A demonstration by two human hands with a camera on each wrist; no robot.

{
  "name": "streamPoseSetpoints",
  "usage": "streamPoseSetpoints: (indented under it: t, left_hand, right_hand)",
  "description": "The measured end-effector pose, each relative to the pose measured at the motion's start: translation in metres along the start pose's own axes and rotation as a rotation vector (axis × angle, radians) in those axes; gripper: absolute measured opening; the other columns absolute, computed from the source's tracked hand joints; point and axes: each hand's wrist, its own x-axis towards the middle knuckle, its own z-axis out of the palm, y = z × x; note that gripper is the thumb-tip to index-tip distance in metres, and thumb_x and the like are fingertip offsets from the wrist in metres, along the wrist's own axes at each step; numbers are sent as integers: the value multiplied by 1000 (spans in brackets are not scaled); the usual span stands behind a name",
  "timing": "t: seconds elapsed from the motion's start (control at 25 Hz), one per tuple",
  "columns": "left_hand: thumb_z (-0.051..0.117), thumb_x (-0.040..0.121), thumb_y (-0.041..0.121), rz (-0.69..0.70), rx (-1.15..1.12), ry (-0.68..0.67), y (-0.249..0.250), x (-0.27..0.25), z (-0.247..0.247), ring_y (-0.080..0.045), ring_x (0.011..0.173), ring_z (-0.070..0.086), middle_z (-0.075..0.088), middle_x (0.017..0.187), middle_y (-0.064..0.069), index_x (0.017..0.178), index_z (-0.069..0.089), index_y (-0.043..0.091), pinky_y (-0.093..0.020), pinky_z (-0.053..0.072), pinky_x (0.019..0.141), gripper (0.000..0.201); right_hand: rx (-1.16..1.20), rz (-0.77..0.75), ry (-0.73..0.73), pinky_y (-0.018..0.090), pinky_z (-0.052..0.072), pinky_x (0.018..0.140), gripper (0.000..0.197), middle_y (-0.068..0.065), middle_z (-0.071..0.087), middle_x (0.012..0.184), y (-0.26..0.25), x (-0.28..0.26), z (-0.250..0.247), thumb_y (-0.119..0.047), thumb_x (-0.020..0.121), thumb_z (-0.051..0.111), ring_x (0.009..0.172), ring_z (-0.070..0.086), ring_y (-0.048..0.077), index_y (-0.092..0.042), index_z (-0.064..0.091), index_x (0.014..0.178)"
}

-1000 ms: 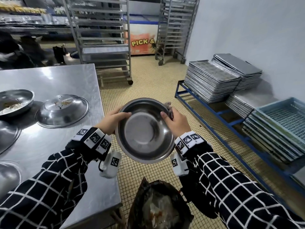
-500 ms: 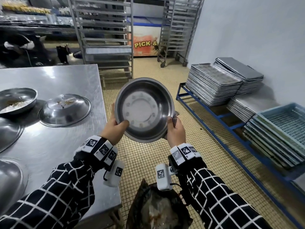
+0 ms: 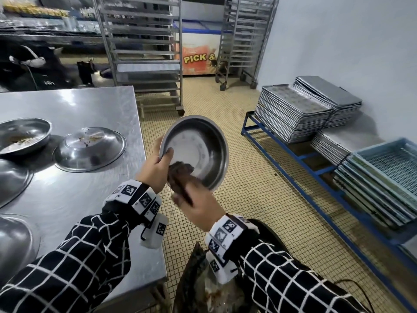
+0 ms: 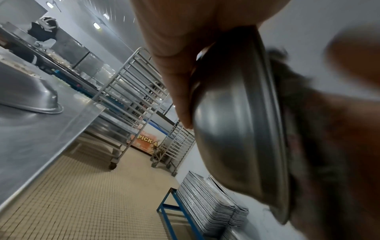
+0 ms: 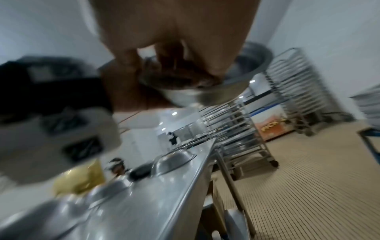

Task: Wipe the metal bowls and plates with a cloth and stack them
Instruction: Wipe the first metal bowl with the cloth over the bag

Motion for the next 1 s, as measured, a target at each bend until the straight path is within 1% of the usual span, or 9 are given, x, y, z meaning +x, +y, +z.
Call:
streamPoseSetpoints:
  t: [0.08, 0.12, 0.24, 0.32, 0.44, 0.56, 0.76, 0.88, 1.0]
  left_hand:
    - [43, 87, 42, 38, -49, -31, 9, 1, -1, -22, 110, 56, 61, 110, 2, 117, 44, 58, -40, 43, 97, 34]
    - [44, 86, 39, 39, -93, -28, 12, 2, -5, -20, 105, 57, 61, 104, 4, 114, 46, 54, -36, 46, 91, 33]
    - [47, 83, 30, 48, -145, -8, 12, 2, -13, -13, 92, 60, 62, 96, 7, 115, 48, 40, -22, 48, 73, 34]
    - [47, 83, 29, 56, -127, -31, 11, -2, -11, -16, 96, 61, 62, 99, 5, 113, 49, 43, -24, 49, 73, 34]
    - [45, 82, 27, 68, -119, -16, 12, -2, -7, -21, 102, 59, 61, 104, 0, 117, 48, 41, -33, 48, 81, 38]
    - [45, 82, 25, 80, -119, 3, 16, -1, -9, -22, 105, 57, 61, 105, 1, 108, 51, 52, -37, 46, 88, 38]
    - [47, 78, 24, -4, -141, -37, 12, -6, -13, -20, 96, 60, 63, 97, 3, 108, 51, 45, -28, 47, 75, 36]
    - [50, 76, 27, -108, -68, -53, 3, -8, -9, -23, 100, 62, 64, 105, -3, 132, 43, 31, -32, 50, 80, 57]
    - [47, 88, 12, -241, -98, -40, 1, -11, -7, -12, 51, 61, 61, 73, -6, 140, 36, 16, -22, 47, 46, 53]
  right_hand:
    - [-173, -130, -130, 39, 3, 120, 70, -3, 8, 160, 4, 2, 5, -59, 94, 27, 147, 8, 14, -30, 1, 152]
    - [-281, -170, -135, 37, -1, 120, 70, -6, 0, 161, 12, 3, 1, -61, 94, 21, 147, -1, 12, -30, -3, 152]
    - [-648, -162, -147, 35, -2, 119, 78, -6, 12, 159, 42, 6, -23, -68, 87, -5, 147, 3, 14, -28, 11, 152]
    - [-710, -116, -155, 34, -7, 118, 85, -6, 14, 158, 48, 8, -28, -71, 82, -12, 147, 1, 14, -29, 14, 152]
    - [-408, -62, -208, 31, -5, 119, 71, -6, 16, 158, 30, 9, -13, -65, 90, 3, 146, 0, 10, -31, 19, 150]
    - [-153, -97, -103, 31, 8, 119, 51, -10, 28, 154, 17, 7, -3, -52, 99, 20, 145, 15, 8, -34, 29, 147]
    - [-668, -112, -145, 37, -2, 119, 69, -12, 33, 151, 54, 2, -25, -61, 91, -3, 146, 12, 11, -34, 28, 146]
    - [-789, 83, -130, 50, -6, 118, 63, -11, 0, 159, 69, 15, -43, -61, 94, 4, 145, -17, 16, -34, 1, 151]
    - [-704, 165, -44, 50, -4, 117, 66, -11, -35, 151, 67, 33, -62, -57, 94, 9, 141, -28, 21, -30, -18, 149]
